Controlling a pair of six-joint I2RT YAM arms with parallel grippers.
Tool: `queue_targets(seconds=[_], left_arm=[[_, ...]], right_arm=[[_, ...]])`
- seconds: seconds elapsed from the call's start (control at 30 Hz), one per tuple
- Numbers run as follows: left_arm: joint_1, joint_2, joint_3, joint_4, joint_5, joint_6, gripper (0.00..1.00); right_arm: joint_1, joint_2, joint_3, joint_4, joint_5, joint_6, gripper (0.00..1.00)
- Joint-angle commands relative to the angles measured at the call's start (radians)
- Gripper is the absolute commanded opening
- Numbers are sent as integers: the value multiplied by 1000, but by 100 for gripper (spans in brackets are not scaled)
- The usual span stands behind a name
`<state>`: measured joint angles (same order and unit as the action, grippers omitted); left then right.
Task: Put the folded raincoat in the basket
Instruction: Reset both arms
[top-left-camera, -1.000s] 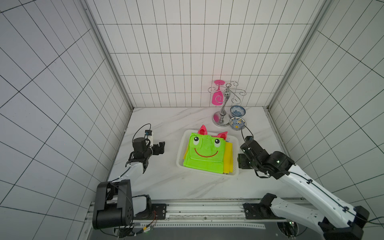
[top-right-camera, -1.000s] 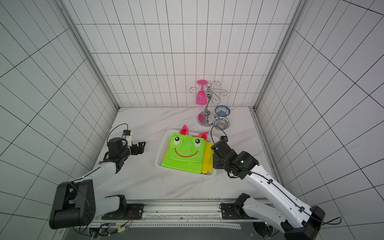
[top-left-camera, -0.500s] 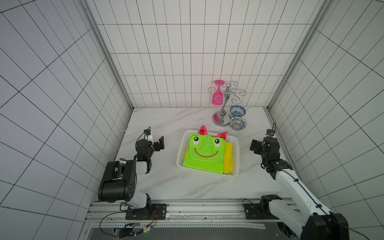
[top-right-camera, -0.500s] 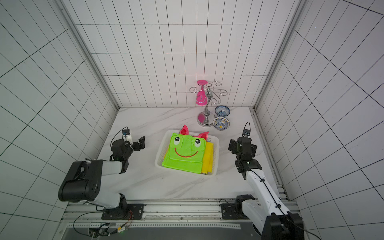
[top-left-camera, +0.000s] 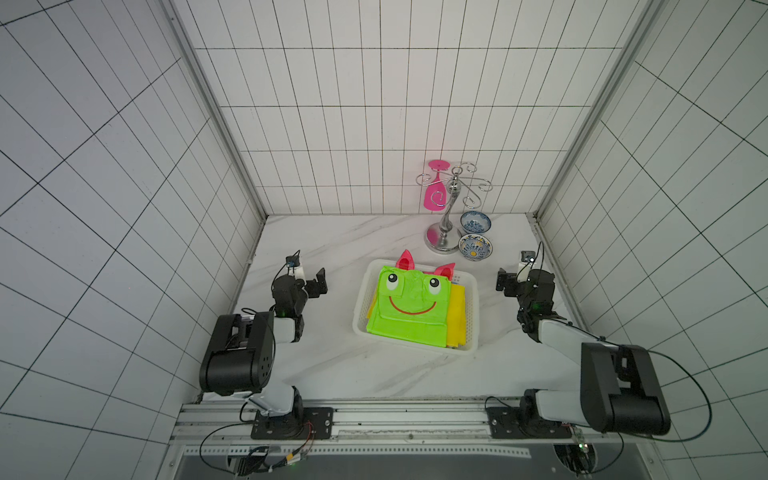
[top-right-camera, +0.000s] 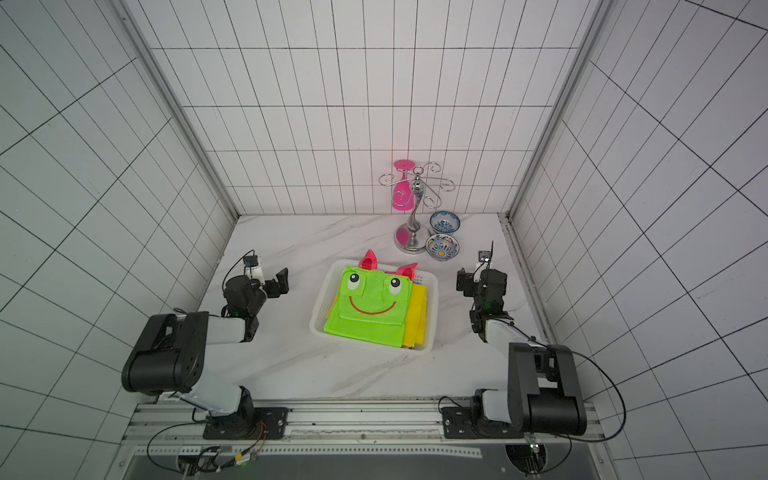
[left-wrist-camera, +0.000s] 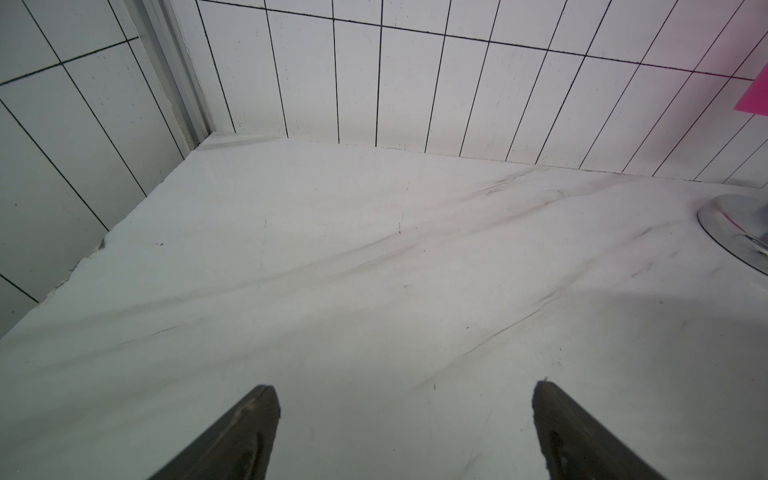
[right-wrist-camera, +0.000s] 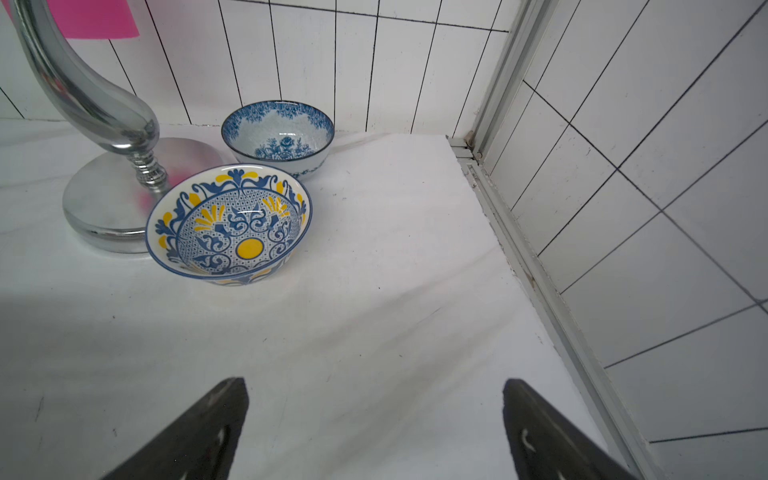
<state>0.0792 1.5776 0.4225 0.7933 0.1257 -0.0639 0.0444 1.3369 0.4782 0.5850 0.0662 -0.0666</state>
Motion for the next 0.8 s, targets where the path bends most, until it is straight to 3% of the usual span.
queue_targets(seconds=[0.0, 0.1, 0.23, 0.33, 0.4, 0.47, 0.53, 0.77], left_arm=[[-5, -19, 15, -5, -8, -3, 97], [-15, -21, 9, 1, -17, 7, 97], [-15, -21, 10, 2, -20, 8, 97], [-17, -21, 9, 3, -19, 8, 97], [-16, -21, 7, 4, -20, 9, 97], [-19, -23, 7, 6, -23, 10, 97], [-20, -23, 5, 8, -25, 11, 98], [-21, -24, 4, 9, -27, 10, 98]], right_arm=[[-15, -52, -28, 11, -82, 21, 99], [-53, -10, -93, 135, -126, 49, 99], [-100, 113, -50, 154, -256, 50, 99], [-110, 225, -68, 312, -224, 83, 99], [-112, 190, -66, 236, -194, 88, 99], [-112, 216, -100, 356, -194, 86, 99], [-109, 192, -112, 334, -133, 108, 99], [-101, 206, -40, 213, -127, 99, 99]])
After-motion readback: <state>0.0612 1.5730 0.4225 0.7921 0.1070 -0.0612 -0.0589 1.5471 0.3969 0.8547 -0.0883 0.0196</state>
